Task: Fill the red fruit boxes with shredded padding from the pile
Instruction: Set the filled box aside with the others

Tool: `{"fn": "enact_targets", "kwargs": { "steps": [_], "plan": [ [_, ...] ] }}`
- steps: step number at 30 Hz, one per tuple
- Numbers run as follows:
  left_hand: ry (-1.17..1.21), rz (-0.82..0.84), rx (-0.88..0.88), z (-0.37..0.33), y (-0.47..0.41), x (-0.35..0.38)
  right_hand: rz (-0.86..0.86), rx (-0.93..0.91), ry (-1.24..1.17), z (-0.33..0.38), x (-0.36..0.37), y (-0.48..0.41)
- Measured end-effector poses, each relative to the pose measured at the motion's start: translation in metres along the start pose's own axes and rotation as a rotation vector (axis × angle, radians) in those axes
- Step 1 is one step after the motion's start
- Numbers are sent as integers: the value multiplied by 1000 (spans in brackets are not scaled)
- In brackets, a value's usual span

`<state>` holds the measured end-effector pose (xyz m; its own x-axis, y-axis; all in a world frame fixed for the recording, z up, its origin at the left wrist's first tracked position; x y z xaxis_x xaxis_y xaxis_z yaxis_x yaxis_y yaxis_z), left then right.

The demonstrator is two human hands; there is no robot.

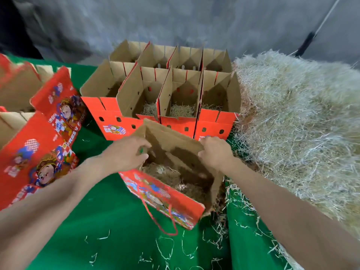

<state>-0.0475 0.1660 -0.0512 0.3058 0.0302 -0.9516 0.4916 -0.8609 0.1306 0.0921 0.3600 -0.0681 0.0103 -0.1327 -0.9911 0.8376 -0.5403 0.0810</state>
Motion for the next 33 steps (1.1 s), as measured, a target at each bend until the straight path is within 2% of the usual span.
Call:
{"fn": "enact_targets", "kwargs": {
  "steps": [2,4,6,7,9,11,14,17,20,23,25,27,30,33],
  "plan": [
    [66,-150,-79,9,7,-6,42,72,-182,5,-1,-9],
    [152,-314,-184,12,17,0,109,36,-344,10,1,-15],
    [384,-377,-347,11,28,16,248,-14,-503,10,9,-9],
    [588,-336,-441,9,32,27,323,12,-585,6,14,-1],
    [1035,-138,-587,0,35,48,450,133,-703,-3,29,16],
    [1206,28,-635,-10,32,61,568,252,-887,-5,43,30],
    [1123,24,-644,-15,25,56,563,353,-1158,4,48,32],
    [1017,10,-606,-18,29,35,502,338,-1132,8,32,27],
    [808,-51,-483,-25,35,-7,473,317,-1097,5,-6,26],
    [430,-187,-328,-42,41,-60,427,274,-1126,0,-54,27],
    [211,-328,-237,-57,43,-93,403,230,-1210,-3,-86,29],
    [49,-502,-183,-72,43,-122,309,221,-1289,-10,-116,29],
    [116,-731,-133,-86,31,-153,208,196,-1489,-18,-155,24],
    [243,-818,14,-101,12,-170,107,193,-1692,-21,-179,12]
  ]
}}
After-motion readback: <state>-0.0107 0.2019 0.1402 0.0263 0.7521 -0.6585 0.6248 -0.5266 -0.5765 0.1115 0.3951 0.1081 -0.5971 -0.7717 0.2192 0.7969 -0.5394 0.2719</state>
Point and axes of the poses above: each hand's wrist, its own y-axis away from the middle knuckle, its own x-axis out of the palm, z = x × y, the point moved 3 cm from there along -y, towards the middle knuckle, and after that the axes turned 2 degrees about x, right-handed, at the moved point
